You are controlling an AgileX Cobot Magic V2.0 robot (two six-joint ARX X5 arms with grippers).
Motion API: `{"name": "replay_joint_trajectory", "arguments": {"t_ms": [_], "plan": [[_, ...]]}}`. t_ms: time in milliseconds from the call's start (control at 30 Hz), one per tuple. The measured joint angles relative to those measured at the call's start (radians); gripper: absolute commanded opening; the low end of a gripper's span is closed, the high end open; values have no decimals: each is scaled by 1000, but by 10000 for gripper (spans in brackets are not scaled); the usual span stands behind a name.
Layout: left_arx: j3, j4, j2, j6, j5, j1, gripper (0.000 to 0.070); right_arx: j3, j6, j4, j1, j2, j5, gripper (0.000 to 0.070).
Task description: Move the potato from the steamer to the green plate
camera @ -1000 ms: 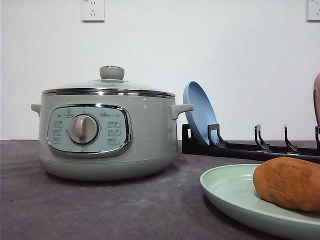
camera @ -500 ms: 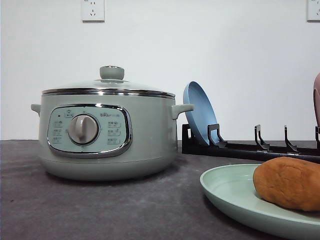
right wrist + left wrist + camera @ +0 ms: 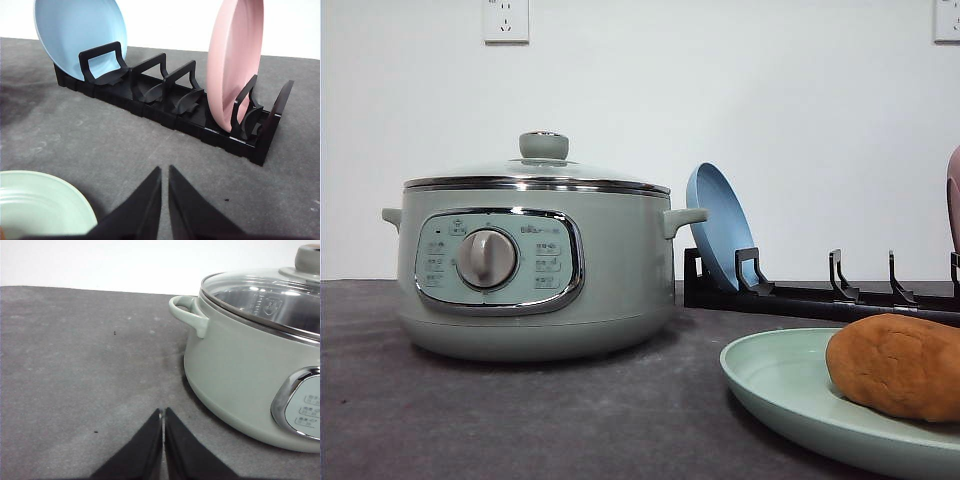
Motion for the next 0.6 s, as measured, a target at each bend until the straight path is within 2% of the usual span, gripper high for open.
{"name": "replay_joint_trajectory", "arguments": {"t_ms": [600], "plan": [[0, 0, 0, 0, 0, 0, 0, 0, 0, 0, 0, 0, 0, 13]]}}
